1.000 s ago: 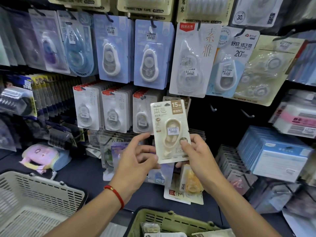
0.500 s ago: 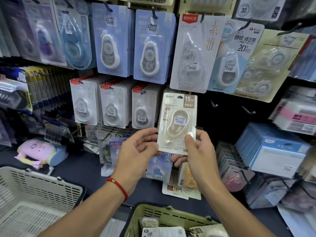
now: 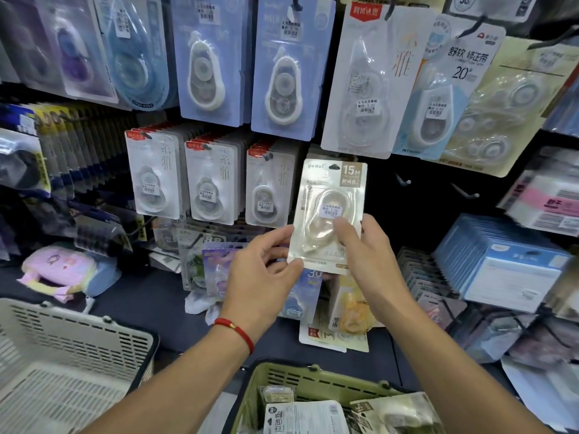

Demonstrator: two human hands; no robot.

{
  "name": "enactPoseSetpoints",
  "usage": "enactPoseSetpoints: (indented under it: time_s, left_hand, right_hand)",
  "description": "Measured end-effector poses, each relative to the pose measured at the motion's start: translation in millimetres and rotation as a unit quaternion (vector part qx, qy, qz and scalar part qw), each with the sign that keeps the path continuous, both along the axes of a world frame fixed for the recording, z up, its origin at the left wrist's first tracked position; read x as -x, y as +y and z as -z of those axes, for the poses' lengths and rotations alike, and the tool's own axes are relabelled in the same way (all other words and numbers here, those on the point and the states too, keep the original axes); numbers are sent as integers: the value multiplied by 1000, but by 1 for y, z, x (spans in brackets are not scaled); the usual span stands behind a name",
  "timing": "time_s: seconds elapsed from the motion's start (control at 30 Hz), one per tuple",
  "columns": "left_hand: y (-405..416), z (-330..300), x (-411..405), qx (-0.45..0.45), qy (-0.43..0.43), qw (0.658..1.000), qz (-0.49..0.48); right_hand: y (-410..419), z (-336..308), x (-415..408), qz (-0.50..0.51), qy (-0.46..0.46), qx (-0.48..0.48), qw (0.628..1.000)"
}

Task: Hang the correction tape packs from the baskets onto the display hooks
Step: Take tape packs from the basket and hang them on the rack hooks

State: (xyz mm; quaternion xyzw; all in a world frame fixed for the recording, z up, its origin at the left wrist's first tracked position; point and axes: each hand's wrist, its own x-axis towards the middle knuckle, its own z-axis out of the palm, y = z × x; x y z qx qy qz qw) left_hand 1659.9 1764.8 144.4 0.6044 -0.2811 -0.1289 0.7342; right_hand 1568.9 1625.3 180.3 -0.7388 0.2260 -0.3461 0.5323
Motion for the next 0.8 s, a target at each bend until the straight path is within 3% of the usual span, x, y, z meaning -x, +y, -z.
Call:
enactPoseSetpoints:
  time_s: [0.13,0.23,0.3,0.37,0.5,0.63,0.73,0.8]
  left_hand:
    - [1,0,-3,-11,-19,1000,4]
    - [1,3,-10,-74,-111,991,-25]
    - [0,7,-21,-172,-232,955,-72]
    - [-4,12,-31,-246,-295,920,-78]
    - [-12,29,-46,-305,-315,897,-47]
    - [-15,39,-54,-316,-297,901,-31]
    - [-12,44,-56,-324,-290,900,-20]
    - [-7,47,-54,-351,-309,884,16]
  right_hand:
    - [-5,6,-11,-1,-2,-34,999]
    - [-17,14,-25,48,22,-9,999]
    - [-32,19,-41,75,51,7,996]
    - [-52,26,-64,94,87,2,992]
    - [-86,37,-107,115,95,-112,982]
    - [-103,39,-120,83,92,-239,963]
    - [-101,45,-99,90,112,-207,968]
    - [-95,56,-65,86,157,-88,980]
